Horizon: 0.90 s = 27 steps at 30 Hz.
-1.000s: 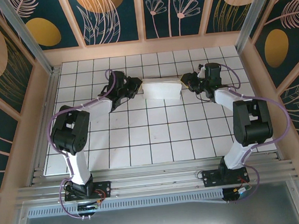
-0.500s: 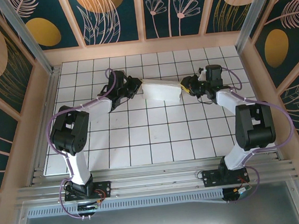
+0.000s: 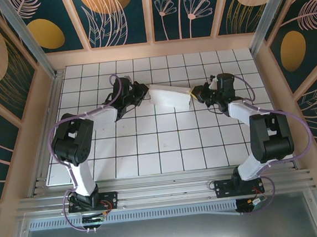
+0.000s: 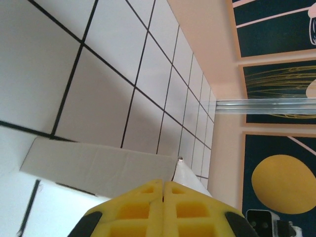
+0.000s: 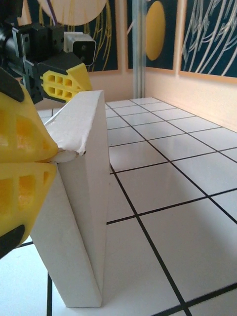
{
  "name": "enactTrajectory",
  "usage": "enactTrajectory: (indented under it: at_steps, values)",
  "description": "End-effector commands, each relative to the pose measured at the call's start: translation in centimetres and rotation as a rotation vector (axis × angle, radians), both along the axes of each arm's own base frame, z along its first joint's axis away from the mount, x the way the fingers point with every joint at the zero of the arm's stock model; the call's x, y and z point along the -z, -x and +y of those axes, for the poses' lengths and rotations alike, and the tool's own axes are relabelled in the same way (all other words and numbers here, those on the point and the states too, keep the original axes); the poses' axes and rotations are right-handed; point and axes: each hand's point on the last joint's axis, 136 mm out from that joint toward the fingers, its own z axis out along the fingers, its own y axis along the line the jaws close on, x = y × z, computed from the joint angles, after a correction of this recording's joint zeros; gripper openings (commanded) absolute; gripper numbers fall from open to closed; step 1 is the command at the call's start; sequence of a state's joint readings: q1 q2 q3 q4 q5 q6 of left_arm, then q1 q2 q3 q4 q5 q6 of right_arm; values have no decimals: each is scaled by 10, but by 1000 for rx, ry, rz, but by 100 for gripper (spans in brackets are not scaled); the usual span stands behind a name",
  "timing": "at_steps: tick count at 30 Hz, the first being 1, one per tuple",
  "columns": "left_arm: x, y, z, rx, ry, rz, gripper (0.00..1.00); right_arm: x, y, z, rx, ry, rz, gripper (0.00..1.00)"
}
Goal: Fold the paper box
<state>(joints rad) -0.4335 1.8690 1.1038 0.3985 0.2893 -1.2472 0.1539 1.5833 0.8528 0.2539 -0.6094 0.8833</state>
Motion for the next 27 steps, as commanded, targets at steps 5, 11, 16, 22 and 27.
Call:
enactTrajectory:
  at_steps: [5,11,16,22,27]
  values:
    - [95,119,23,88,-191,297,0,47,83,27,-155,282,43,9]
    - [145,193,35,116,-269,433,10,92,136,-2,-81,355,134,16]
    - [152,208,54,79,-317,429,23,83,145,-8,-76,364,87,26]
    - [116,191,60,47,-354,293,32,47,141,-16,-40,396,-27,36]
    - [59,159,63,35,-441,39,42,14,114,-38,45,474,-133,38]
